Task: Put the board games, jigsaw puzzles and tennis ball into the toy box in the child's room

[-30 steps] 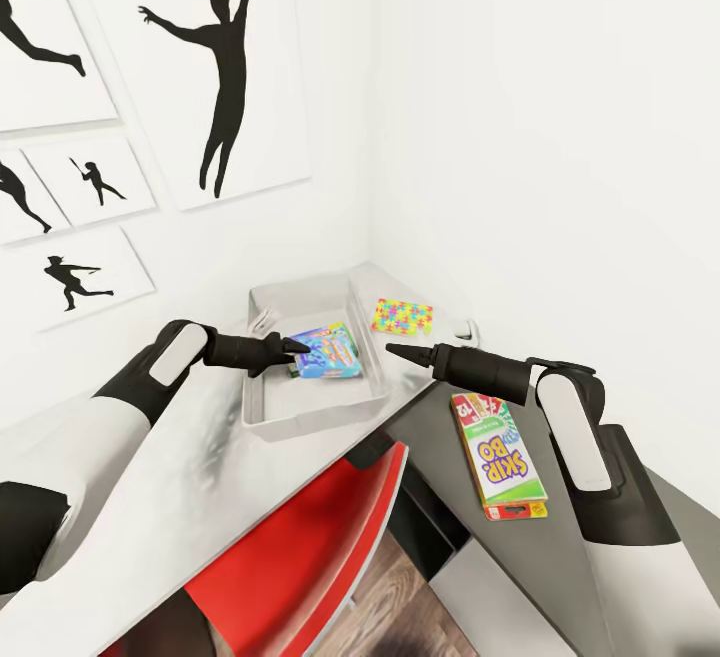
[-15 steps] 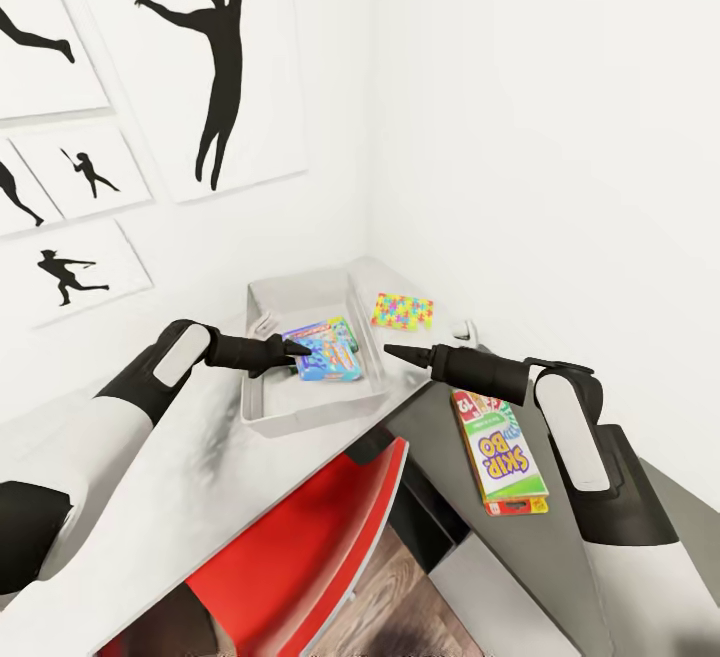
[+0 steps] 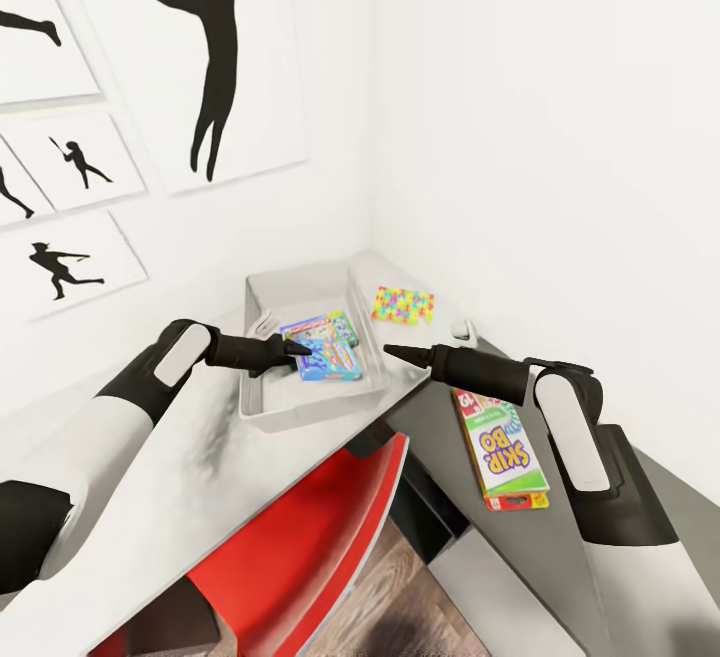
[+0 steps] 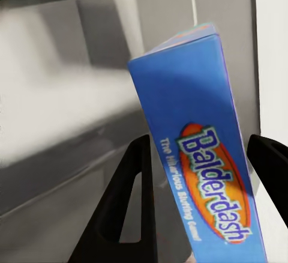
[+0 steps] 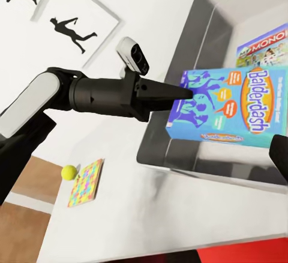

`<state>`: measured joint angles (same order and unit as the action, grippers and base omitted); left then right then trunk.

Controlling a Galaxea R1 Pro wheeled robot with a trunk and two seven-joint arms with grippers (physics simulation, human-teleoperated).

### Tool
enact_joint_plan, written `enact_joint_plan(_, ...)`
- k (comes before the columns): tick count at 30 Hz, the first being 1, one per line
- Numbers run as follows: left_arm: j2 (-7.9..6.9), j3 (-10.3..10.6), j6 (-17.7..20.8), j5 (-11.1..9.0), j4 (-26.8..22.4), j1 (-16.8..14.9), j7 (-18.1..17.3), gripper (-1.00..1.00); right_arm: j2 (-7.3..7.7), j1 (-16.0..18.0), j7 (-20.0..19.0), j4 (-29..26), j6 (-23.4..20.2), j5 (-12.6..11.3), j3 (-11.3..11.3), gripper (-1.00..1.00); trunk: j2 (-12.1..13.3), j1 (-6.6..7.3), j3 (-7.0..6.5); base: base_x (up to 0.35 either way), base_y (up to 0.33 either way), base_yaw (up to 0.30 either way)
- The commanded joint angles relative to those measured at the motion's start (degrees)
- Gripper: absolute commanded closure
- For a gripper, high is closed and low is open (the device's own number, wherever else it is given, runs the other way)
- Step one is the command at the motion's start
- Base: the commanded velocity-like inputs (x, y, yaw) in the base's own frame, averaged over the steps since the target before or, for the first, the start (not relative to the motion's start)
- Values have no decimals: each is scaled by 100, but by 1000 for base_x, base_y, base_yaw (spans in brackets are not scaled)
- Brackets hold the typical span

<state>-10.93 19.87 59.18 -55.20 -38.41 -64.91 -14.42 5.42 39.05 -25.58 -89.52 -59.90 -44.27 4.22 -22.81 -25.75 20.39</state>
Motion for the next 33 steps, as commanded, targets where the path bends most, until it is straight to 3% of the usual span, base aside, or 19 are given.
enact_joint_plan(1,-6,20,-3,43,0,-7,-60,100,2,6,-52,-1,-10,51,1,-100,-11,-3,19,0,0,0)
enact_joint_plan(33,12,7,1,45,1,-336,-59,100,12,-30,-52,-118,-10,51,-24,-100,-11,-3,290,0,0,0)
